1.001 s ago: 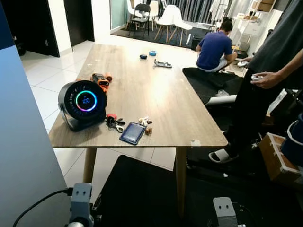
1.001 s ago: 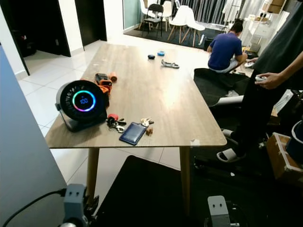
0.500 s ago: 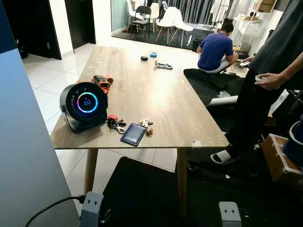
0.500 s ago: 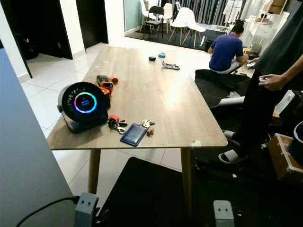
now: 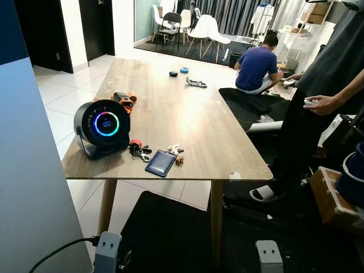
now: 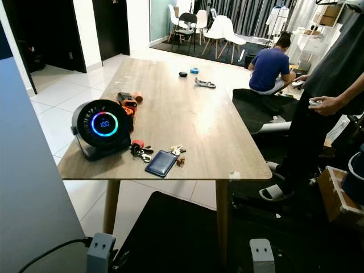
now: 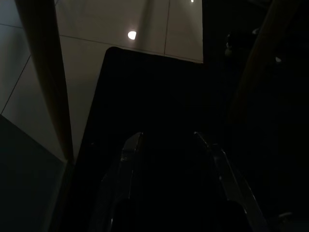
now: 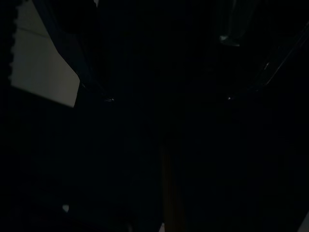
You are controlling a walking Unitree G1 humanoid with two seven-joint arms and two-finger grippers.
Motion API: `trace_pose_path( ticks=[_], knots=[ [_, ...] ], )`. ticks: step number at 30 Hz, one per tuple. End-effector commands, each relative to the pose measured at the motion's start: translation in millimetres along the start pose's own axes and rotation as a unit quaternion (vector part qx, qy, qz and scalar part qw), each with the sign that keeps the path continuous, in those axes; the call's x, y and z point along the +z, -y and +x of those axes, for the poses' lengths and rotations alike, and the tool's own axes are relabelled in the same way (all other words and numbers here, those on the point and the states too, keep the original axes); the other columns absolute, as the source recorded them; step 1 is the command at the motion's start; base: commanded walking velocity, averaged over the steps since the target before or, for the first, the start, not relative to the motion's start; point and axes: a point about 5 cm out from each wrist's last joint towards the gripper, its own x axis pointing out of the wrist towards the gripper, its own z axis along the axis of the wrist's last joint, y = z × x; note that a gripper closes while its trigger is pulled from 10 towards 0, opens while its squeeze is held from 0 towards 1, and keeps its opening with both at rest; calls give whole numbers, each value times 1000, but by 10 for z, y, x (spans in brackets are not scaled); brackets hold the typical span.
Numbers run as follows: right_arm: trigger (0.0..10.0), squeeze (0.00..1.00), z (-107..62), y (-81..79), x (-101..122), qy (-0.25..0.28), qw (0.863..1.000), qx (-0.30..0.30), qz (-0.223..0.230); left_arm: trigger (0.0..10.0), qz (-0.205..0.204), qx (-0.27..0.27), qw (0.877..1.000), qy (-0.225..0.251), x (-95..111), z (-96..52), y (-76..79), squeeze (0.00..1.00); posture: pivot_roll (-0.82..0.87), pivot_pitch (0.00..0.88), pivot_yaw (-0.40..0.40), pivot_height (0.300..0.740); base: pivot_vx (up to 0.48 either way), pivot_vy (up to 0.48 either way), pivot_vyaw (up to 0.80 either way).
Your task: Hang keys on a hook
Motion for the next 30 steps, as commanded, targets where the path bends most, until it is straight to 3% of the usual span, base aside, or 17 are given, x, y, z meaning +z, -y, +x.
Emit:
trace_pose_path(
  ticks=[1, 8, 13, 20, 30],
  knots=[
    [10000, 0, 0, 77, 14, -4, 1000, -5, -4, 10000, -5, -1, 1000, -1, -20, 4, 40, 0, 62, 15, -131, 740, 0, 0, 0],
    [10000, 0, 6, 58, 28, 1, 1000, -10, 6, 10000, 14, -25, 1000, 0, 15, 28, 59, 0, 65, 17, -91, 740, 0, 0, 0],
    [10000, 0, -38, -70, -114, -5, 999, -14, 36, 10000, 38, -48, 998, 0, 114, 78, -3, 0, 79, 29, -14, 740, 0, 0, 0],
    [10000, 0, -84, -121, -234, -14, 999, -16, 47, 10000, 22, -32, 999, 7, 153, 103, -23, 0, 81, 35, -14, 740, 0, 0, 0],
    [10000, 0, -51, -125, -158, -10, 1000, -8, 28, 10000, 5, -20, 1000, 6, 77, 58, 9, 0, 89, 39, -45, 740, 0, 0, 0]
  ],
)
